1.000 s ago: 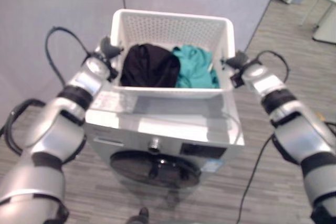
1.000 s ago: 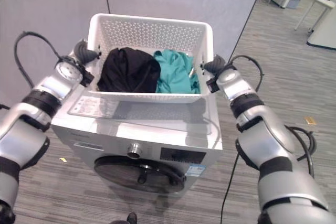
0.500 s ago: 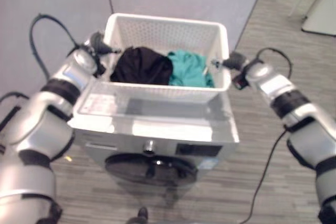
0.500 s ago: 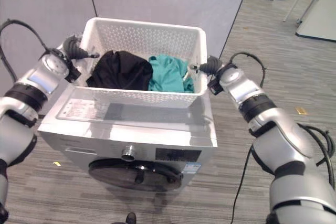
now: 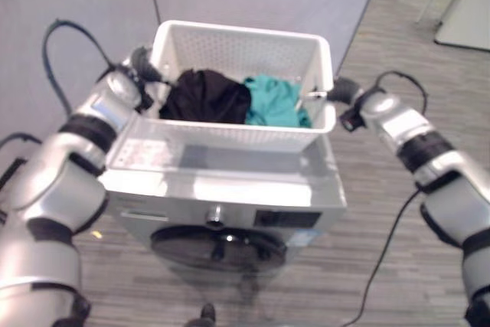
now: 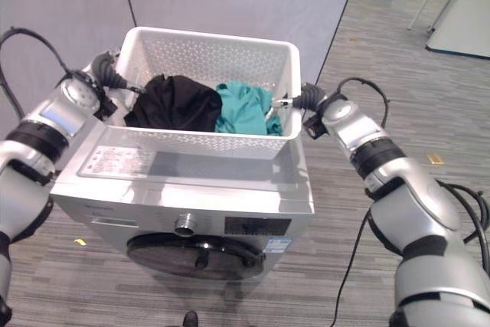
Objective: Grab the laundry basket,head to the washer,open it,put in the laundry and shut it.
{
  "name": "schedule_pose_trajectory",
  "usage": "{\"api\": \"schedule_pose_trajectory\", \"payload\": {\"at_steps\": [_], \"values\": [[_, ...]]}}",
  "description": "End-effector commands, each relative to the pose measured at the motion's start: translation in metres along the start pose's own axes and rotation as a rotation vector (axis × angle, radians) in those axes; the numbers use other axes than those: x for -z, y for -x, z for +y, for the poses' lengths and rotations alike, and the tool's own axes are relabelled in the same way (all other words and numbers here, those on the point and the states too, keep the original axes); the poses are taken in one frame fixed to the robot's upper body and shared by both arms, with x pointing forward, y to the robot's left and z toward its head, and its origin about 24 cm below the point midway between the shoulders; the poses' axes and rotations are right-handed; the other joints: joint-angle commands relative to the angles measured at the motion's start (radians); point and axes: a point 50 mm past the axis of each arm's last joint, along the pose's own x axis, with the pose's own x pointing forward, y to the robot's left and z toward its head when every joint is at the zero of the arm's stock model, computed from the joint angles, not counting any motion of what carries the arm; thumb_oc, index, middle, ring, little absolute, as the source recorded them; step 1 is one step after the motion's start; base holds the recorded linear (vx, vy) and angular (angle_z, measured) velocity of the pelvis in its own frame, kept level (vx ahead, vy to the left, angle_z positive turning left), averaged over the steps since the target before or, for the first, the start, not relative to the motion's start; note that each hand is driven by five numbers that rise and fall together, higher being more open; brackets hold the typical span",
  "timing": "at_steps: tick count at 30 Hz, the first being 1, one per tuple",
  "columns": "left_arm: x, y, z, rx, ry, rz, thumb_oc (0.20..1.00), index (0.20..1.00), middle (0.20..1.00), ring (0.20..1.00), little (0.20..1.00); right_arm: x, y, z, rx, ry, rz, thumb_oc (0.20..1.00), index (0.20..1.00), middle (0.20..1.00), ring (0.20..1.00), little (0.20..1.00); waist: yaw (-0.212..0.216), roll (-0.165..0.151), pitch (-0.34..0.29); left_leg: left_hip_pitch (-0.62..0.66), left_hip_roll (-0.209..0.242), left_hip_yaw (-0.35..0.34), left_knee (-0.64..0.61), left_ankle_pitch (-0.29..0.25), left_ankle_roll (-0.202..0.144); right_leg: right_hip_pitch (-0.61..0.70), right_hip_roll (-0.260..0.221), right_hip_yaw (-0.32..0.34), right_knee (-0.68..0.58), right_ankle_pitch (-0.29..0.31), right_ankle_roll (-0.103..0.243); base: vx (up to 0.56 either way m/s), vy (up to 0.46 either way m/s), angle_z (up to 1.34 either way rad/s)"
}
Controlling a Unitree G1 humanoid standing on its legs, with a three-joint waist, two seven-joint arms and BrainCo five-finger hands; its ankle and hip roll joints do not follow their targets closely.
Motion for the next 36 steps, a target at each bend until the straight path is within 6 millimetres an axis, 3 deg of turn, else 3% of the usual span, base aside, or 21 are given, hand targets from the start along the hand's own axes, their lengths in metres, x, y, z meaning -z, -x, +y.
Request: {"api": "schedule_pose_trajectory", "payload": {"at_steps": [1, 6, 16, 23, 36], "values": [[-0.102, -0.001, 0.048, -0.201, 0.02, -0.312, 1.0, 1.0, 1.0, 1.0, 1.0, -0.085, 0.014, -0.024, 0.052, -0.025, -0.326, 1.0, 1.0, 1.0, 1.0, 1.0, 0.029, 0.01, 0.005, 0.127, 0.074, 0.032, 0.064, -0.153, -0.014, -0.061, -0.105, -0.04, 0.05, 0.047, 0.121, 0.0, 0.0, 0.0], [-0.116, 0.007, 0.072, -0.335, 0.134, -0.377, 1.0, 1.0, 1.0, 1.0, 1.0, -0.108, 0.026, -0.044, 0.149, -0.089, -0.448, 1.0, 1.0, 1.0, 1.0, 1.0, 0.022, 0.012, -0.004, 0.132, 0.071, 0.03, 0.058, -0.16, -0.012, -0.061, -0.106, -0.04, 0.052, 0.045, 0.122, 0.0, 0.0, 0.0], [-0.104, 0.012, 0.126, -0.48, 0.097, -0.275, 1.0, 1.0, 1.0, 1.0, 1.0, -0.133, 0.031, -0.08, 0.303, -0.184, -0.442, 1.0, 1.0, 1.0, 1.0, 1.0, 0.03, 0.019, -0.024, 0.138, 0.069, 0.025, 0.05, -0.154, -0.015, -0.055, -0.109, -0.048, 0.049, 0.048, 0.124, 0.0, 0.0, 0.0], [-0.1, 0.012, 0.135, -0.478, 0.068, -0.224, 1.0, 1.0, 1.0, 1.0, 1.0, -0.134, 0.027, -0.084, 0.333, -0.19, -0.392, 1.0, 1.0, 1.0, 1.0, 1.0, 0.038, 0.02, -0.033, 0.138, 0.069, 0.021, 0.051, -0.155, -0.016, -0.047, -0.11, -0.057, 0.043, 0.048, 0.125, 0.0, 0.0, 0.0], [-0.108, 0.012, 0.131, -0.472, 0.108, -0.258, 1.0, 1.0, 1.0, 1.0, 1.0, -0.144, 0.03, -0.083, 0.333, -0.191, -0.426, 1.0, 1.0, 1.0, 1.0, 1.0, 0.043, 0.019, -0.022, 0.13, 0.068, 0.014, 0.059, -0.162, -0.015, -0.049, -0.112, -0.064, 0.046, 0.042, 0.122, 0.0, 0.0, 0.0]]}}
